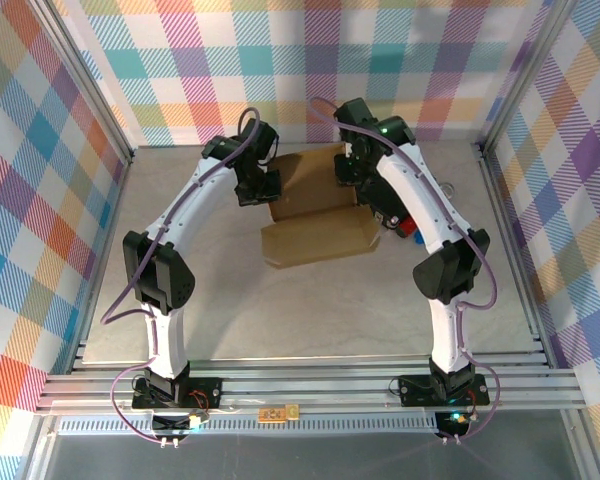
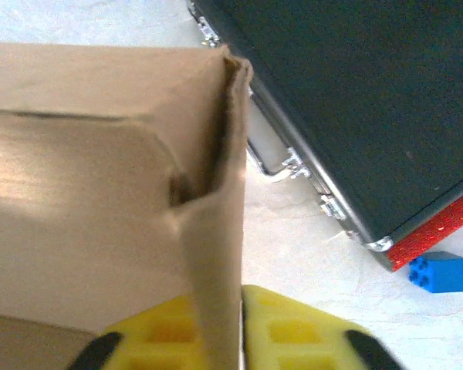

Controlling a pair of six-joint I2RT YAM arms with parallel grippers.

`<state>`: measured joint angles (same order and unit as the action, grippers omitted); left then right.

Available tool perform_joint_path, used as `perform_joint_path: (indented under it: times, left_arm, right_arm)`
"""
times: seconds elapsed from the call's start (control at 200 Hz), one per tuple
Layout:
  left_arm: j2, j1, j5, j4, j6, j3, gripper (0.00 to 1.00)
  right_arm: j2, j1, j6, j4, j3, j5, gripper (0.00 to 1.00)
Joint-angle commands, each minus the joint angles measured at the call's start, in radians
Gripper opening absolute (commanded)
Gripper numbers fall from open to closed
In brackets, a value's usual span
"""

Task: Fold the paper box

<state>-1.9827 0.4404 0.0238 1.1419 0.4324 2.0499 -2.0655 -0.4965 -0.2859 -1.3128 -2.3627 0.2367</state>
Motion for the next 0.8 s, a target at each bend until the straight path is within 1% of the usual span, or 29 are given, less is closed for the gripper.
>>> perform_joint_path:
  times: [0.0, 0.045, 0.08, 0.15, 0.23, 0.335, 0.395, 0.46, 0.505, 0.57, 0.665, 0.79]
  left_arm:
    - [0.042, -0.037, -0.013, 0.014, 0.068, -0.029, 0.00]
    - [0.064, -0.059, 0.001, -0.015, 0.114, -0.072, 0.00]
    - [0.085, -0.075, 0.006, -0.041, 0.147, -0.110, 0.00]
    - [0.121, -0.111, 0.023, -0.090, 0.229, -0.180, 0.00]
    - [0.154, -0.147, 0.044, -0.134, 0.315, -0.251, 0.00]
    - [0.188, -0.174, 0.030, -0.169, 0.424, -0.317, 0.00]
    - [0.209, -0.184, 0.026, -0.195, 0.492, -0.358, 0.00]
    - [0.233, -0.190, 0.024, -0.230, 0.575, -0.408, 0.00]
    - [0.246, -0.189, 0.017, -0.250, 0.623, -0.436, 0.00]
    - [0.256, -0.189, 0.019, -0.284, 0.659, -0.466, 0.00]
    - [0.249, -0.187, 0.012, -0.282, 0.669, -0.465, 0.00]
    - [0.249, -0.186, 0.016, -0.292, 0.671, -0.473, 0.00]
  right_arm:
    - [0.055, 0.041, -0.079, -0.043, -0.056, -0.105, 0.59]
    - [0.082, 0.066, -0.125, -0.045, -0.048, -0.158, 0.64]
    - [0.108, 0.088, -0.163, -0.040, -0.033, -0.203, 0.66]
    - [0.184, 0.122, -0.238, 0.001, 0.034, -0.284, 0.68]
    - [0.292, 0.132, -0.325, 0.083, 0.148, -0.329, 0.71]
    - [0.427, 0.131, -0.474, 0.217, 0.338, -0.412, 0.70]
    - [0.488, 0.126, -0.567, 0.309, 0.464, -0.479, 0.69]
    - [0.531, 0.115, -0.652, 0.397, 0.579, -0.536, 0.69]
    - [0.538, 0.098, -0.682, 0.441, 0.624, -0.561, 0.68]
    - [0.508, 0.061, -0.679, 0.438, 0.611, -0.570, 0.67]
    - [0.418, 0.004, -0.637, 0.347, 0.510, -0.542, 0.66]
    - [0.316, -0.029, -0.601, 0.276, 0.420, -0.518, 0.62]
